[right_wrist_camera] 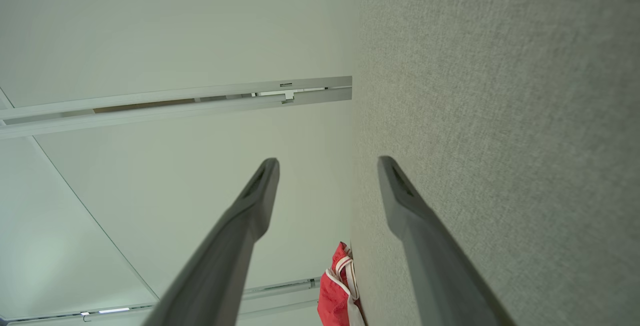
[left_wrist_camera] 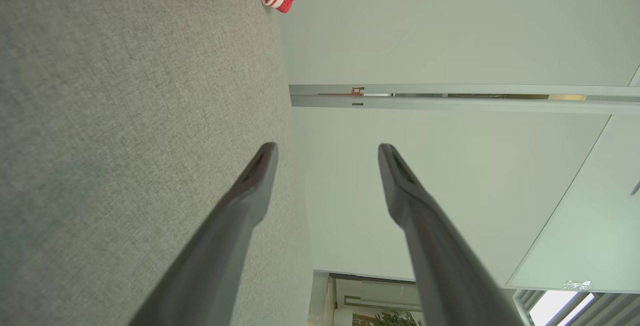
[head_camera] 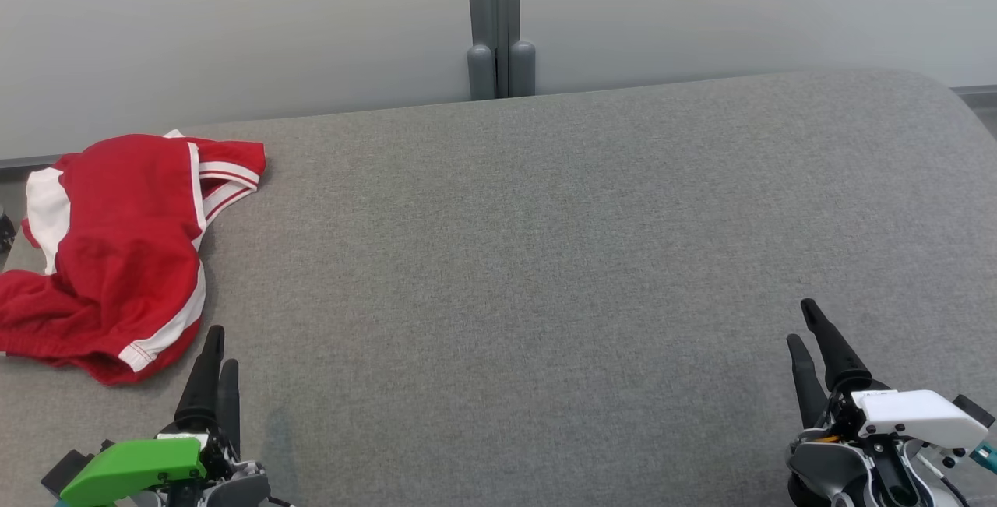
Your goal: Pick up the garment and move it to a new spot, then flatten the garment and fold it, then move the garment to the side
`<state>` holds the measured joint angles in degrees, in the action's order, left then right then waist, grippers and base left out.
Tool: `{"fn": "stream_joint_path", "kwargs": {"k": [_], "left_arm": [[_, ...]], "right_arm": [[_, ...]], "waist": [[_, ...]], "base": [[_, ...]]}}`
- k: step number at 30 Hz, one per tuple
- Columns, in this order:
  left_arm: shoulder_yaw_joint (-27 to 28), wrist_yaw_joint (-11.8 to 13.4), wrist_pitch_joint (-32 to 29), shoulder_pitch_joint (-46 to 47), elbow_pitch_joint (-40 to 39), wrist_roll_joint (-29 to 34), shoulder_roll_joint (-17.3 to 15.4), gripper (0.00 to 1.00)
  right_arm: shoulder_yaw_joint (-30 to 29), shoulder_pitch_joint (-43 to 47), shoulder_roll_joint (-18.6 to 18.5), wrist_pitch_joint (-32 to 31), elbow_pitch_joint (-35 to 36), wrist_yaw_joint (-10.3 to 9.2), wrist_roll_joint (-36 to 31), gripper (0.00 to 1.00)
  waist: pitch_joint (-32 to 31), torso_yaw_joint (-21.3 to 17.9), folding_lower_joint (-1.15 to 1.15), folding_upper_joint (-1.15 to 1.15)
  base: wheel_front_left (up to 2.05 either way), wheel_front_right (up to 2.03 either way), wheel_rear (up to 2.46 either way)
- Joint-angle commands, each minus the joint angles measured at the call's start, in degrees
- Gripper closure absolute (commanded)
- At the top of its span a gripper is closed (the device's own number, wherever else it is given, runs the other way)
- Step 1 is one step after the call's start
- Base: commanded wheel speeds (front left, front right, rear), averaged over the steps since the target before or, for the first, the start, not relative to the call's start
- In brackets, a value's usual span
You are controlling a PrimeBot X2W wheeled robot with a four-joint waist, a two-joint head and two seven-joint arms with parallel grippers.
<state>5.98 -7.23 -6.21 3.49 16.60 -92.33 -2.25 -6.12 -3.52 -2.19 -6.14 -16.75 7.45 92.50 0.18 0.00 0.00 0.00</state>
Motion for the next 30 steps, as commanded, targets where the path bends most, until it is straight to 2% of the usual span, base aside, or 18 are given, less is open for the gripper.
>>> {"fn": "stream_joint_path", "kwargs": {"k": [1,13,30], "left_arm": [[-0.49,-0.07,0.77,0.71,-1.32,0.27,-0.17,0.00],[-2.48,0.02,4.06,-0.43,-3.63,4.12,-0.26,0.00],[-5.77,4.35,8.07,-1.21,-8.84,19.79,-0.39,0.00]], "right_arm": [[0.67,-0.80,-0.21,0.72,1.15,0.01,-0.32,0.00],[1.93,-0.10,-0.30,4.00,1.85,0.02,-4.36,0.00],[3.40,1.07,-0.43,8.00,7.22,0.02,-23.47,0.00]], "waist": [[0.00,0.00,0.00,0.00],[-0.04,0.07,0.00,0.00],[-0.02,0.35,0.00,0.00]], "base": [[0.00,0.00,0.00],[0.00,0.00,0.00],[0.00,0.00,0.00]]}}
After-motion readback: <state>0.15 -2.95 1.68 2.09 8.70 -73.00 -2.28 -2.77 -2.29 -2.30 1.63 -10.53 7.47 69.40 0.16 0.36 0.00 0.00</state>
